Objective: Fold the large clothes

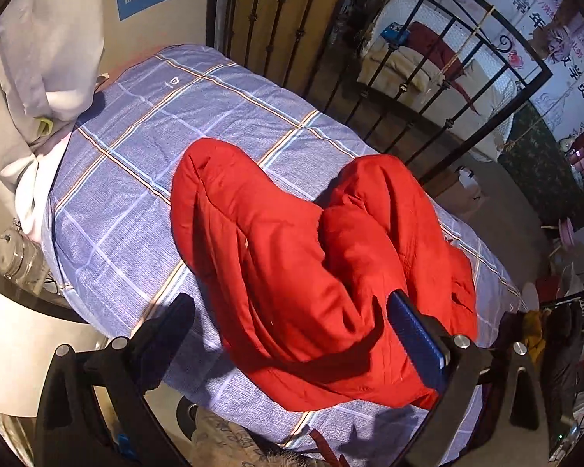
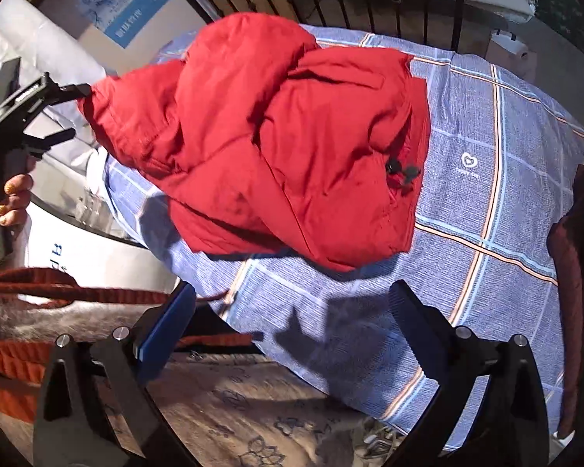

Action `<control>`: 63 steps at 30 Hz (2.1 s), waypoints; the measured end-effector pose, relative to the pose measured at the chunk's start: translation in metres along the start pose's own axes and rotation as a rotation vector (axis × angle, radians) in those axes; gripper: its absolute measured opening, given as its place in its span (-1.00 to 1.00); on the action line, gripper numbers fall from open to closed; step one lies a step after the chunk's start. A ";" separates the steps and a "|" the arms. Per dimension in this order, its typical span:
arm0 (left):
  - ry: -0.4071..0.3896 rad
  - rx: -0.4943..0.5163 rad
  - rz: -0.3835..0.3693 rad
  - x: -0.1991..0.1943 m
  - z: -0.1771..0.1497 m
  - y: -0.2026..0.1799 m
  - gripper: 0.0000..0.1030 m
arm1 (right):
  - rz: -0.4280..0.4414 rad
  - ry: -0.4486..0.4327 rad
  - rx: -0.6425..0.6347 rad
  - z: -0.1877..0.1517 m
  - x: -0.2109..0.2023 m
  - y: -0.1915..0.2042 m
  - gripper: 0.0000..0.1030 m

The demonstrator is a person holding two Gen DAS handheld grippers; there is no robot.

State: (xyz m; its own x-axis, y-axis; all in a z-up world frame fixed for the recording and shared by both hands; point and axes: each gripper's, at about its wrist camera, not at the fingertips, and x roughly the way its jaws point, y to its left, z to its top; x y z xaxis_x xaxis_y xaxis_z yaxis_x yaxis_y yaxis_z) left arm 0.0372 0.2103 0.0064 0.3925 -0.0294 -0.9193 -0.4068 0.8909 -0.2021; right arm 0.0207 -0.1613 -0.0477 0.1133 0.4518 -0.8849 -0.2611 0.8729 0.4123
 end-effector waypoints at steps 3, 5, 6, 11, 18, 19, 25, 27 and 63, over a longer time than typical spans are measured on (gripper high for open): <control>0.023 -0.060 0.096 0.002 0.024 0.023 0.89 | 0.012 -0.008 0.013 -0.002 -0.003 0.007 0.90; 0.156 -0.089 0.128 0.025 0.030 0.037 0.89 | -0.004 -0.019 0.008 -0.007 -0.005 0.014 0.90; 0.229 -0.121 0.076 0.038 0.031 0.041 0.89 | 0.008 -0.020 0.016 -0.011 -0.002 0.014 0.90; 0.374 -0.075 -0.060 0.094 0.040 0.008 0.91 | 0.063 0.011 0.117 -0.024 0.002 0.007 0.90; 0.188 0.071 0.083 0.080 -0.008 0.012 -0.46 | 0.040 -0.042 0.091 -0.011 -0.024 0.008 0.90; 0.171 0.086 0.066 0.069 -0.018 0.015 -0.57 | 0.064 -0.044 0.077 -0.005 -0.026 0.008 0.90; 0.201 0.055 -0.032 0.023 -0.074 0.074 -0.75 | 0.129 -0.069 -0.054 0.066 -0.029 0.020 0.75; 0.194 0.044 0.028 0.012 -0.093 0.100 -0.76 | 0.167 -0.095 -0.077 0.100 -0.029 0.029 0.75; 0.176 0.213 0.294 0.023 -0.143 0.141 -0.80 | 0.371 0.639 -0.263 0.285 0.281 0.230 0.89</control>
State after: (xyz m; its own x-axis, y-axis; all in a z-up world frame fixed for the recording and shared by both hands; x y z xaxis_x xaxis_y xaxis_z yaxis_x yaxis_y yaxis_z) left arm -0.1292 0.2708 -0.0915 0.1296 0.1802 -0.9751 -0.2931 0.9464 0.1359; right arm 0.2661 0.2191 -0.1397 -0.5783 0.4423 -0.6855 -0.4013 0.5774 0.7110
